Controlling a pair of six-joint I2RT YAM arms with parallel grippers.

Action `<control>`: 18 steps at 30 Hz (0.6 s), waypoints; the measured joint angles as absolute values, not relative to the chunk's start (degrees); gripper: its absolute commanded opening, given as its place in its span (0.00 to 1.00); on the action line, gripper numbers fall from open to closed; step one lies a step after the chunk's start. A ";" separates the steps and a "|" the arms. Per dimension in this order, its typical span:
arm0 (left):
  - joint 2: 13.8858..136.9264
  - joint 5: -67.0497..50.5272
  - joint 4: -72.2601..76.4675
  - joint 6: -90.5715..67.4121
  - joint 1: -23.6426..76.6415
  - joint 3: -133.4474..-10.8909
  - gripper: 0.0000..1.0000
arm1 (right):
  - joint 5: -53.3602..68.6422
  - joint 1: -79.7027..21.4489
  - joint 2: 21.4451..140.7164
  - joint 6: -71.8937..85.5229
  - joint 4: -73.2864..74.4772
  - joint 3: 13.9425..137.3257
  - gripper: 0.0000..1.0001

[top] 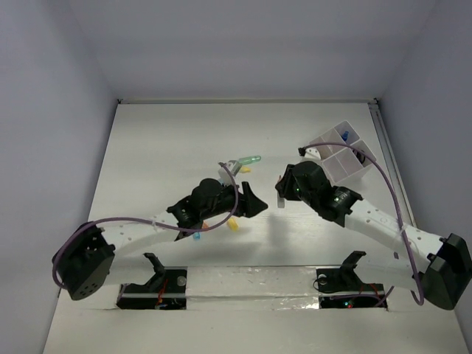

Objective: Sort the stationery into containers
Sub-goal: Pick up the pen from the center of the board, then move the pen cap to the center of the board.

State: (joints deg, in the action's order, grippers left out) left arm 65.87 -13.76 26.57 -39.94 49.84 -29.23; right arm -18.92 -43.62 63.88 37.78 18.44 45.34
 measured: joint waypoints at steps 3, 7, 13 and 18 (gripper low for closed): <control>70.81 -12.34 29.23 -39.92 51.86 -32.12 0.59 | -17.74 -43.62 62.54 37.93 17.50 45.34 0.12; 75.16 -10.76 33.12 -39.92 53.58 -34.83 0.57 | -16.36 -43.64 61.47 38.06 16.14 45.28 0.12; 79.68 -8.38 36.03 -39.68 54.65 -37.45 0.55 | -14.79 -43.64 60.62 38.35 15.59 44.88 0.13; 82.63 -7.01 37.06 -39.22 55.24 -38.41 0.50 | -14.00 -43.66 59.96 38.59 14.52 44.12 0.13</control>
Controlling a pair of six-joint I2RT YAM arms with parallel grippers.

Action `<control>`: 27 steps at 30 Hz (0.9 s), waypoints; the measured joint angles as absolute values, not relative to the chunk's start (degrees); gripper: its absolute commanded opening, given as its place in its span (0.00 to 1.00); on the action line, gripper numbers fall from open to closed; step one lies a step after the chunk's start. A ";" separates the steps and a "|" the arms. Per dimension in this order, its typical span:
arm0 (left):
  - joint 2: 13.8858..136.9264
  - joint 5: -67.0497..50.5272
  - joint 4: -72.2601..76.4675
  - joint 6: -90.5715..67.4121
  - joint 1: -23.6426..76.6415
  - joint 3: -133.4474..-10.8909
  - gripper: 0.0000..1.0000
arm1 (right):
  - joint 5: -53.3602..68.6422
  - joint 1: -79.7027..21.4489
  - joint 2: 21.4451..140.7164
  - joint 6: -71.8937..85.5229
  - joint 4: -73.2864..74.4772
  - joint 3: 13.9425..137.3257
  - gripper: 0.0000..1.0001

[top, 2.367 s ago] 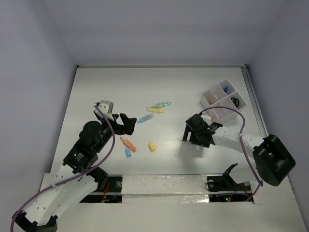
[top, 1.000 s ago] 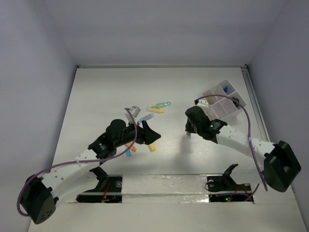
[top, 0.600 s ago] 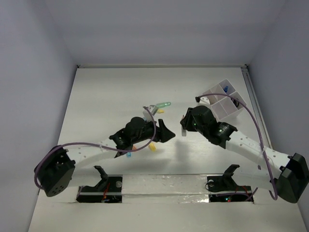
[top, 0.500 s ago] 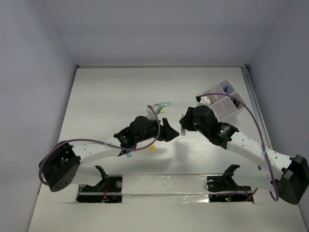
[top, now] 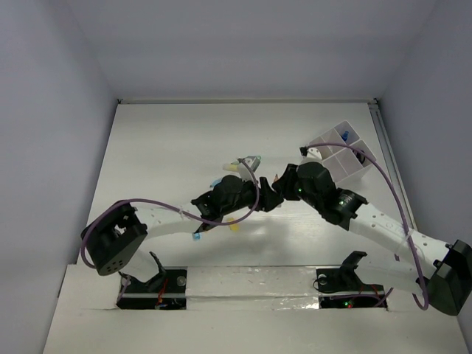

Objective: Sort the stationery into containers
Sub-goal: Move the pen cap to the center of the board.

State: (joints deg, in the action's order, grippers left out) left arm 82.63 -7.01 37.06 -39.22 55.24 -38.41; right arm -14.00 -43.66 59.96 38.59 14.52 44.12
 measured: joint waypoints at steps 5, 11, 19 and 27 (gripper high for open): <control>84.36 -5.93 37.06 -38.65 55.90 -39.07 0.43 | -13.21 -43.99 59.86 38.81 14.39 44.01 0.13; 84.36 -3.86 36.27 -38.09 56.86 -39.90 0.00 | -12.82 -43.99 59.61 39.29 13.26 43.13 0.14; 83.35 -2.79 35.22 -36.99 56.93 -39.90 0.00 | -12.84 -44.01 58.61 39.46 13.30 43.00 0.31; 77.80 0.84 34.35 -34.79 57.14 -36.80 0.00 | -13.47 -44.36 55.11 38.96 17.65 43.79 0.65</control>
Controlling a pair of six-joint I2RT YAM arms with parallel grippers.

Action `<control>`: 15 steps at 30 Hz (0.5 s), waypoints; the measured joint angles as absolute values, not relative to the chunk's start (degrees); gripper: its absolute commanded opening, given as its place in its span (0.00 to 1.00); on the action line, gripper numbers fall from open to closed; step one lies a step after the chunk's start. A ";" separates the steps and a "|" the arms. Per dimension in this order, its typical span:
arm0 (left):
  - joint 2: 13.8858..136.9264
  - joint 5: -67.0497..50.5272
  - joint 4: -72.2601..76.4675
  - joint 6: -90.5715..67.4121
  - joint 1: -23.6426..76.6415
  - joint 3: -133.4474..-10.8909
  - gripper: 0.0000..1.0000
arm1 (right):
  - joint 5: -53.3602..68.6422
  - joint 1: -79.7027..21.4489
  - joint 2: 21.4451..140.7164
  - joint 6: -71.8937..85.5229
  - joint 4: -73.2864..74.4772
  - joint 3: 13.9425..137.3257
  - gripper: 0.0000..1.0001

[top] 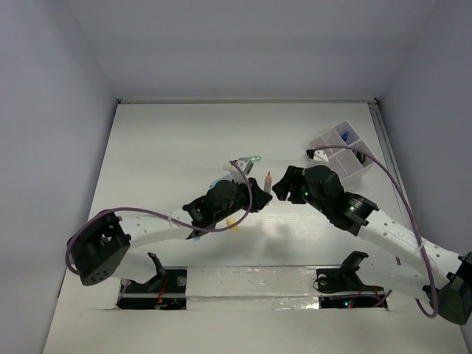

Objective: Sort the stationery into containers
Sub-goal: Move the pen cap to the center of the board.

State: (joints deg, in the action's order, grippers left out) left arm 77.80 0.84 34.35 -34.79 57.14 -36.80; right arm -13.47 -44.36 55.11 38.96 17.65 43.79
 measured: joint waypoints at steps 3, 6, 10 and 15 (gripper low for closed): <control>75.31 2.39 33.43 -34.02 56.99 -34.74 0.00 | -15.62 -44.36 53.71 38.89 20.95 44.47 0.66; 72.47 3.81 32.01 -33.10 56.88 -32.95 0.00 | -17.63 -42.68 54.28 39.05 23.70 45.32 0.63; 66.65 4.71 30.61 -31.66 56.88 -30.46 0.00 | -17.47 -35.07 58.98 38.96 24.40 45.39 0.65; 61.14 4.14 31.46 -29.02 56.88 -28.56 0.00 | -17.85 -25.56 67.37 38.63 23.90 45.08 0.81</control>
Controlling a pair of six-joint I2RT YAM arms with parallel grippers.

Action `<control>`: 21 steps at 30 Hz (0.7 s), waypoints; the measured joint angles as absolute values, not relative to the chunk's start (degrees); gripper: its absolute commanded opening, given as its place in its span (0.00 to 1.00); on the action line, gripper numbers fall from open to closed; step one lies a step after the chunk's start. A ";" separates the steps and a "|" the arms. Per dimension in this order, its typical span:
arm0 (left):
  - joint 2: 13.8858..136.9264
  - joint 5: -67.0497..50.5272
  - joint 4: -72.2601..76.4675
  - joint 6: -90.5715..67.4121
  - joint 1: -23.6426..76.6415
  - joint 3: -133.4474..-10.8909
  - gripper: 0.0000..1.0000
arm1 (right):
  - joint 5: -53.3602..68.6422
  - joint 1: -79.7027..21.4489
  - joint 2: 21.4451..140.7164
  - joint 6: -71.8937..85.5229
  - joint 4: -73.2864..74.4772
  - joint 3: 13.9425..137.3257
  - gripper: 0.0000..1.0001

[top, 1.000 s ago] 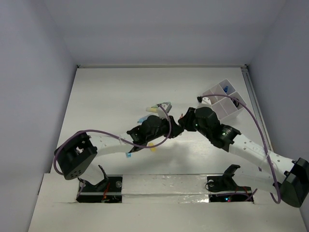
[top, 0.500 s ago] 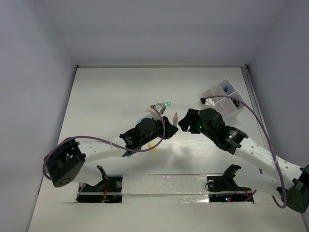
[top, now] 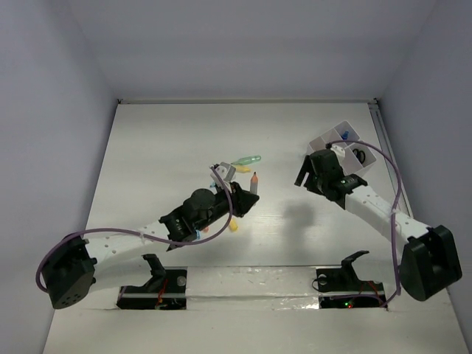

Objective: Sort the stationery into containers
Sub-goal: Move the pen cap to the center of the board.

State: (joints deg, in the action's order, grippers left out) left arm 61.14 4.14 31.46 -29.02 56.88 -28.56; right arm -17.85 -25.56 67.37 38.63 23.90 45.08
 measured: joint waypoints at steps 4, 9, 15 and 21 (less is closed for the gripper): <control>60.55 2.52 33.36 -27.83 56.88 -26.33 0.00 | -18.81 -24.53 73.47 39.07 23.00 45.39 0.84; 60.27 0.36 34.22 -26.46 56.88 -23.64 0.00 | -21.91 -24.53 79.37 41.80 22.11 46.37 0.81; 57.54 -1.96 36.86 -26.04 57.12 -21.19 0.00 | -26.57 -24.45 82.72 46.85 21.30 46.61 0.75; 56.88 -3.31 39.16 -25.98 59.57 -20.03 0.00 | -31.20 -24.45 87.81 51.55 20.51 49.54 0.68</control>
